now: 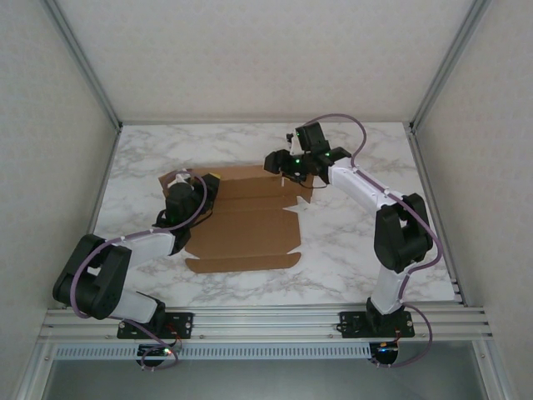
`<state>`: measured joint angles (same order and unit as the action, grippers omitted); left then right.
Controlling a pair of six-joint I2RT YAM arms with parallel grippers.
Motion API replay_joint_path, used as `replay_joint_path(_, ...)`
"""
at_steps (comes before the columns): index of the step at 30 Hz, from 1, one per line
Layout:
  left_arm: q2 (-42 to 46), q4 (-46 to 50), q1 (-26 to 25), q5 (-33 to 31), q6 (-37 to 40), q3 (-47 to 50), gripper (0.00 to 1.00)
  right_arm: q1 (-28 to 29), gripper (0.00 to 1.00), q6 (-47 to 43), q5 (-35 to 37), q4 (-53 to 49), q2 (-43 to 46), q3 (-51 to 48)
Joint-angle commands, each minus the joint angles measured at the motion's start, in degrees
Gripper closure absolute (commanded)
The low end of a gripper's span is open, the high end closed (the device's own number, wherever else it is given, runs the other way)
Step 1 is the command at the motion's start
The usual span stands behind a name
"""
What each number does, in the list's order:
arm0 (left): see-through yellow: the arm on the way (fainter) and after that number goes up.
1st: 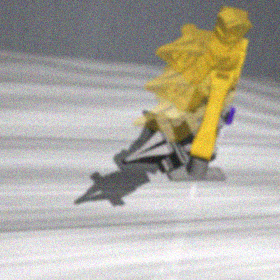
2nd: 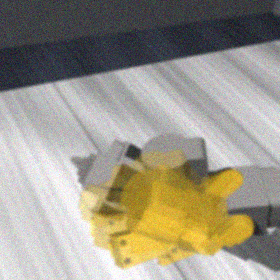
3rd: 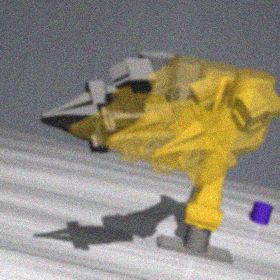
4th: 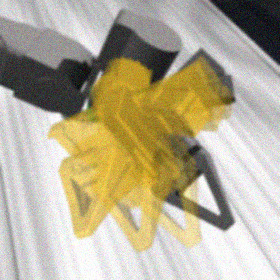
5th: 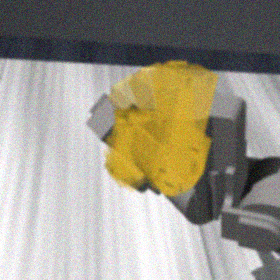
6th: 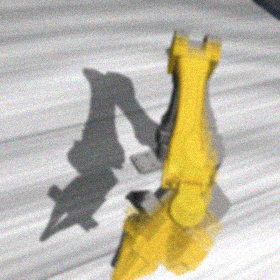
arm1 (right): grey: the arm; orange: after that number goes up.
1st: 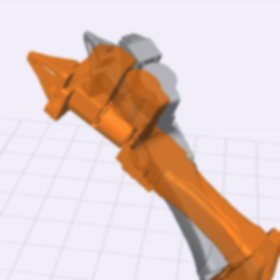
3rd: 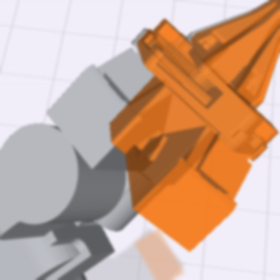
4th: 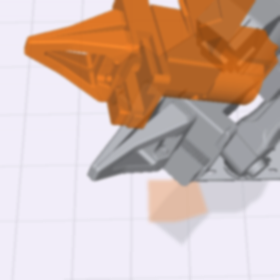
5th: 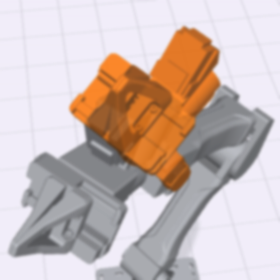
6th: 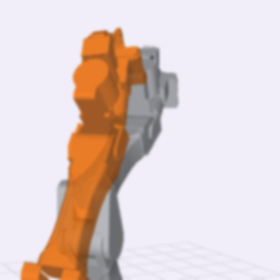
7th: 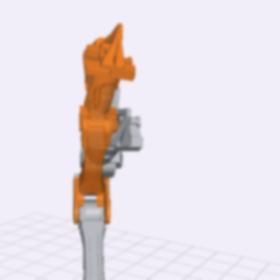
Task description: Fold the paper box
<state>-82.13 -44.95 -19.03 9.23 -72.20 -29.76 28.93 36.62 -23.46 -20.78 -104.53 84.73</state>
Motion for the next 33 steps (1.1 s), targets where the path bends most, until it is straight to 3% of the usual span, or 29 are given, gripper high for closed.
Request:
replay_joint_path(1, 0.9, 2.7, -0.5, 1.7, 2.2, 0.9, 1.0, 0.0, 0.49, 1.8, -2.8, 5.3, -0.9, -1.0)
replay_joint_path(5, 1.5, 3.3, -0.5, 1.5, 2.5, 0.9, 1.0, -0.1, 0.49, -0.4, 0.1, 3.8, 0.7, -2.4)
replay_joint_path(10, 1.9, 5.8, -0.5, 1.0, 3.5, 0.4, 1.0, -0.2, 0.29, -4.5, 4.5, 0.7, 4.7, -4.5)
replay_joint_path(13, 2.5, 7.0, -0.5, 0.9, 4.6, 0.3, 1.0, 0.3, 0.26, -7.6, 7.2, 0.3, 8.8, -7.5)
replay_joint_path(16, 3.5, 8.5, -0.5, 0.9, 5.7, 0.1, 1.0, 1.2, 0.35, -9.9, 13.3, -1.9, 13.6, -10.5)
replay_joint_path(21, 3.3, 11.9, -0.4, 2.9, 7.2, -1.4, 1.0, 4.2, 0.59, -13.3, 20.5, -3.0, 19.6, -16.7)
replay_joint_path(26, 3.1, 17.2, -0.5, 5.3, 10.1, -4.1, 1.0, 7.6, 0.79, -13.3, 19.6, 2.2, 22.3, -24.9)
replay_joint_path(29, 2.6, 18.7, -0.4, 7.8, 11.3, -5.0, 1.0, 8.6, 1.0, -12.8, 17.4, 7.5, 21.6, -28.9)
replay_joint_path(33, 2.7, 20.3, -0.5, 8.6, 12.7, -4.9, 1.0, 9.2, 1.0, -12.1, 15.2, 10.8, 17.5, -28.5)
